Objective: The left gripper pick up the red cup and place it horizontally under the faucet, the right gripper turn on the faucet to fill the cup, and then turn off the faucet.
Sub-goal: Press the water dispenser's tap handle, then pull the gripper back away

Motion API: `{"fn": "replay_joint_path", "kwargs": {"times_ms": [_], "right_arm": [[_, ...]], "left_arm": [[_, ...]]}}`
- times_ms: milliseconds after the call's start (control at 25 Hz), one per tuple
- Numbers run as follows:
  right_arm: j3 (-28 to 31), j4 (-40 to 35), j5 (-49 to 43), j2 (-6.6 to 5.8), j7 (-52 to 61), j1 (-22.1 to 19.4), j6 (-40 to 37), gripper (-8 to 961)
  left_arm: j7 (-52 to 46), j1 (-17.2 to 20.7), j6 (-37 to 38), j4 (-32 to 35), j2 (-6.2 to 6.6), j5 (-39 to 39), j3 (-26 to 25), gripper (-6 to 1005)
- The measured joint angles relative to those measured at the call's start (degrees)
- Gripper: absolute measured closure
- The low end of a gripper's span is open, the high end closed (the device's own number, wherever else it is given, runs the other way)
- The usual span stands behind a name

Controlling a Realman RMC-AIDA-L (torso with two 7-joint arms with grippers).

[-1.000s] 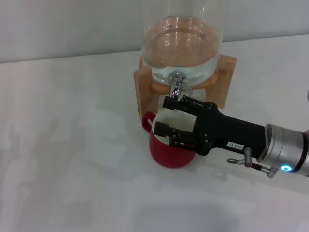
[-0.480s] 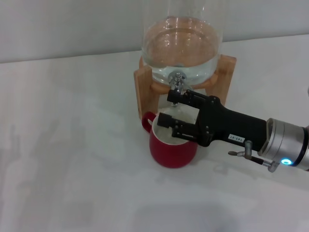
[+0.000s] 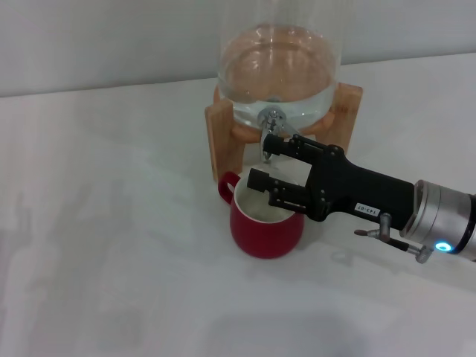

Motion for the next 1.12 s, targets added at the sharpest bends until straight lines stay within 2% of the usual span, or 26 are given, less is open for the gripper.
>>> {"fn": "replay_joint_path", "kwargs": {"times_ms": [1120], "right_arm": [[2.5, -0.7, -0.1, -0.52, -0.6, 0.0, 1.4, 201]], "left_arm": [[0.0, -0.1, 0.0, 0.0, 0.0, 0.1, 0.1, 516]]}}
